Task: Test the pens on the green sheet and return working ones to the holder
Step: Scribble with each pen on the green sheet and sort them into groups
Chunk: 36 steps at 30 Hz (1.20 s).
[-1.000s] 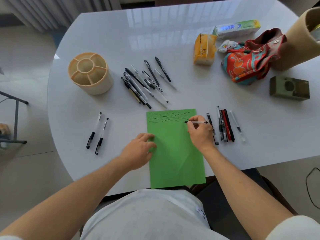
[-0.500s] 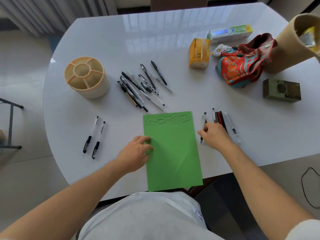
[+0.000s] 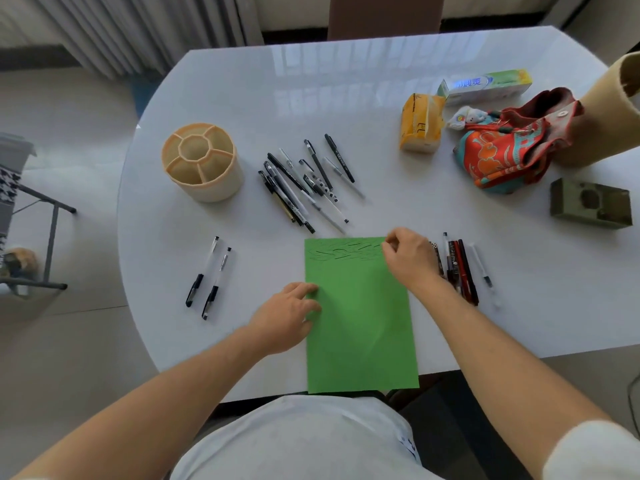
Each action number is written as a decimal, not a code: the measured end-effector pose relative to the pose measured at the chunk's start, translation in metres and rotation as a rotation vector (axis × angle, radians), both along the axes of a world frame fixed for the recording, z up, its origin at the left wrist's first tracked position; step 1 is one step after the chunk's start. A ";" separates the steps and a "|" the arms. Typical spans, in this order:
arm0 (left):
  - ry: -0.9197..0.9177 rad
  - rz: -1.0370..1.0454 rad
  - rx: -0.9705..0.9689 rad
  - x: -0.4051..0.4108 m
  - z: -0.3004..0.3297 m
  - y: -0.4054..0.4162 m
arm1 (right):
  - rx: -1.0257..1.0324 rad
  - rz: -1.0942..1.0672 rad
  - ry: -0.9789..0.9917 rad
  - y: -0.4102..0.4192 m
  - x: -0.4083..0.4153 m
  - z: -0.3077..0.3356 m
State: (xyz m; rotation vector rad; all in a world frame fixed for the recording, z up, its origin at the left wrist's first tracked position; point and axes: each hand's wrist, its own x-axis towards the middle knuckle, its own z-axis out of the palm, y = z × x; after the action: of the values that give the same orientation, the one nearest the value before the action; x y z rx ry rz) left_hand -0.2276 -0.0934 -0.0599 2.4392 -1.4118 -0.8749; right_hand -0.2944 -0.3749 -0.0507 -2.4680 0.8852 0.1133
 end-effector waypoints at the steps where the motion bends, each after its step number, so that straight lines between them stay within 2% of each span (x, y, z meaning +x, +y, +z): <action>1: 0.002 -0.002 0.008 0.000 0.001 0.000 | 0.020 0.040 -0.044 0.008 0.018 0.000; 3: 0.009 -0.006 0.019 0.001 0.002 0.000 | 0.023 0.098 -0.083 0.024 0.052 -0.002; 6: 0.012 -0.014 0.036 0.000 0.004 0.000 | -0.066 0.172 0.024 0.040 0.080 -0.014; 8: 0.018 -0.022 0.040 0.000 0.005 0.000 | -0.101 0.147 0.094 0.043 0.084 -0.021; 10: 0.031 -0.023 0.057 0.000 0.006 0.000 | -0.044 0.045 0.063 0.042 0.080 -0.022; 13: 0.120 0.057 0.035 0.001 0.008 0.000 | 0.217 -0.164 -0.163 0.036 0.060 -0.013; 16: 0.140 0.240 -0.107 0.005 0.011 0.001 | 0.559 -0.327 -0.372 0.032 0.021 0.004; 19: 0.205 0.487 -0.229 0.013 0.013 -0.002 | 0.800 -0.383 -0.446 0.031 -0.023 0.016; 22: 0.476 0.612 -0.257 0.015 0.017 -0.014 | 0.942 -0.370 -0.419 0.037 -0.057 0.021; 24: 0.579 0.539 -0.241 0.012 0.020 -0.023 | 1.005 -0.369 -0.413 0.044 -0.069 0.022; 28: 0.546 0.353 -0.172 0.002 0.026 -0.038 | 1.213 -0.491 -0.497 0.061 -0.079 0.020; 30: 0.538 0.320 -0.156 -0.003 0.028 -0.042 | 1.293 -0.489 -0.462 0.075 -0.077 0.018; 33: 0.497 0.209 -0.094 -0.005 0.034 -0.042 | 1.245 -0.407 -0.370 0.093 -0.073 0.017; 36: 0.305 0.094 -0.061 -0.002 0.038 -0.040 | 1.129 -0.406 -0.382 0.097 -0.069 0.018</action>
State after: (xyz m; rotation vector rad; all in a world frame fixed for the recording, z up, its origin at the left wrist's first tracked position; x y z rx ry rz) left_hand -0.2295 -0.1334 -0.0221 2.1928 -1.1882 -1.1075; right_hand -0.3636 -0.2776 -0.0324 -1.1906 0.8046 -0.0116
